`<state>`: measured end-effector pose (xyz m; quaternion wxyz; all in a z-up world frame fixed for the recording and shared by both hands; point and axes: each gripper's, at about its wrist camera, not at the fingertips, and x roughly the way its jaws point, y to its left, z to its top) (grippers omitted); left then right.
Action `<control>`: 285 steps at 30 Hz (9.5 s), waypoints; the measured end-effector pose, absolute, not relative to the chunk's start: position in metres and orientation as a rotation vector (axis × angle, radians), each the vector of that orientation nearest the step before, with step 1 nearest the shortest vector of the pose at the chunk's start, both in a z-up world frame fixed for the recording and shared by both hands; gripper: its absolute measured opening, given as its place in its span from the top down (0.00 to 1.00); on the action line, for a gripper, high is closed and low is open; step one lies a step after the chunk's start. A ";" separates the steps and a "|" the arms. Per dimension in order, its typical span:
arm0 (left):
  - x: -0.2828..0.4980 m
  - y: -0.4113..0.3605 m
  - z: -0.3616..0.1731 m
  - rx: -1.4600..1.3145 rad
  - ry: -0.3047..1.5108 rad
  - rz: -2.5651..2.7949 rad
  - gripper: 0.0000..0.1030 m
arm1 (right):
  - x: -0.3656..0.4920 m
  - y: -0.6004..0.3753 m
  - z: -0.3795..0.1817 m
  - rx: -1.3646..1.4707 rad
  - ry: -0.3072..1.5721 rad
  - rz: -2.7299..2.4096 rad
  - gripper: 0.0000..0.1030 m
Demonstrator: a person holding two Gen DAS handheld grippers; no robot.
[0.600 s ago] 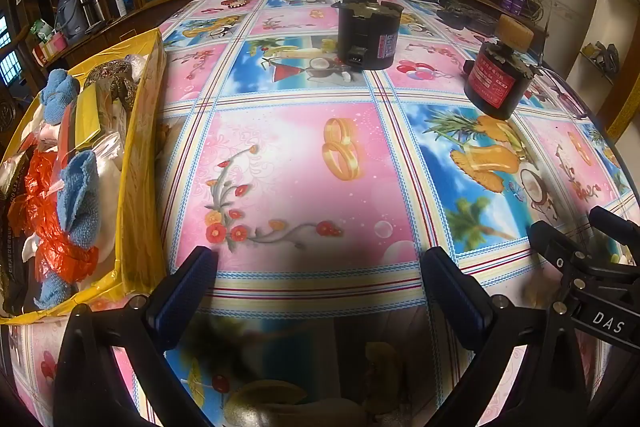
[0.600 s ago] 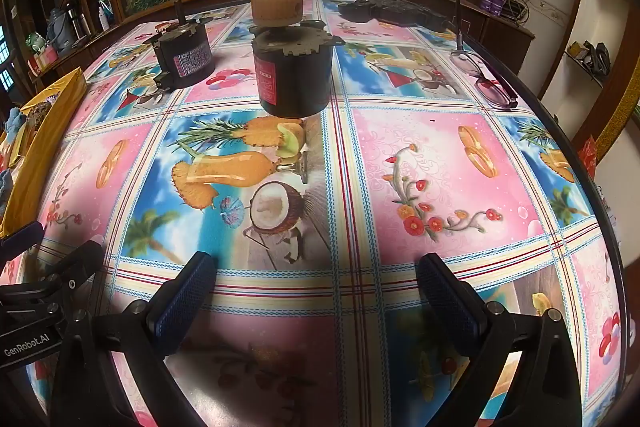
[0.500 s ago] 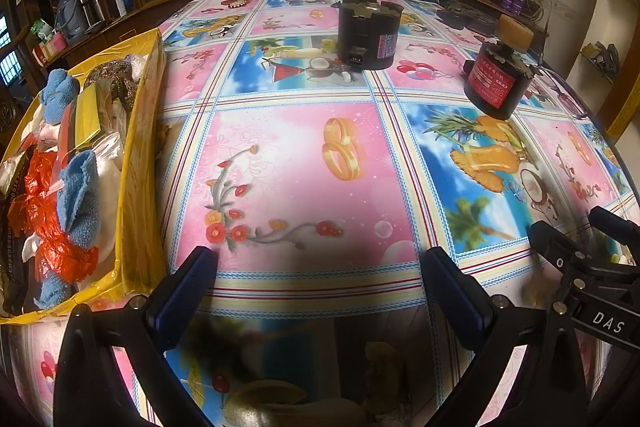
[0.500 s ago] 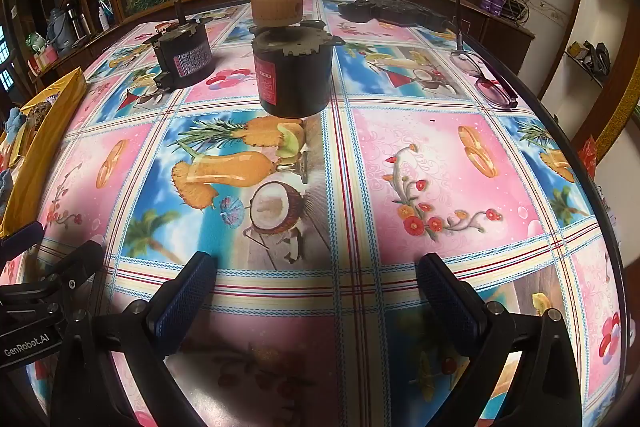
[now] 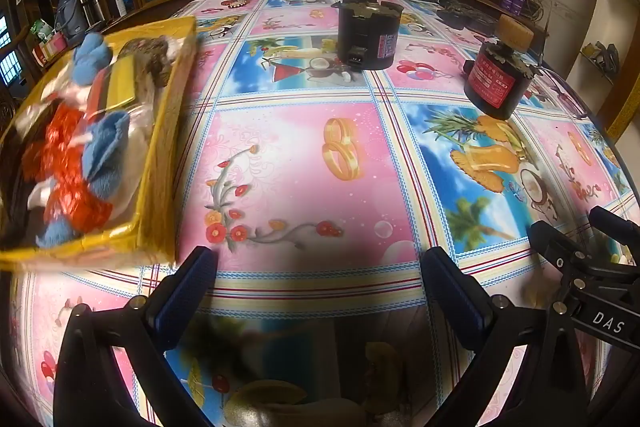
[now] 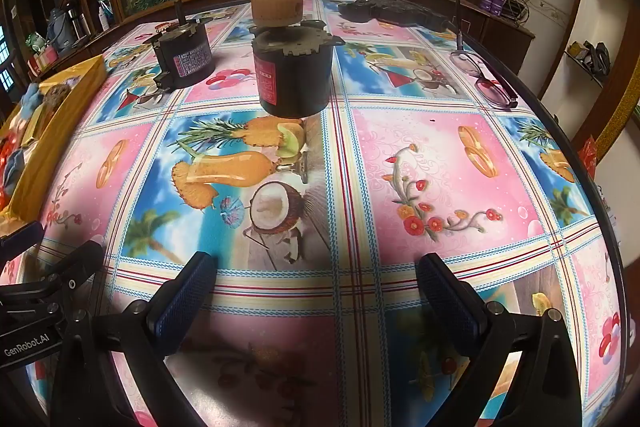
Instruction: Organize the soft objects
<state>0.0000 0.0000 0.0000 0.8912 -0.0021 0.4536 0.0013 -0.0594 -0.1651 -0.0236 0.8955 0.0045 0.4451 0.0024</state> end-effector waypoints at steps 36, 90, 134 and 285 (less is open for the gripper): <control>-0.001 -0.001 -0.001 -0.005 0.942 0.002 0.00 | -0.059 -0.165 -0.024 0.009 0.923 0.005 0.01; -0.002 0.005 0.002 -0.012 0.942 0.015 0.00 | -0.059 -0.165 -0.024 0.008 0.925 0.004 0.01; -0.001 0.008 0.002 -0.011 0.942 0.016 0.00 | -0.059 -0.164 -0.024 0.008 0.925 0.004 0.01; -0.106 0.056 0.081 -0.127 0.744 -0.294 0.68 | -0.138 -0.193 0.000 0.198 0.860 0.641 0.80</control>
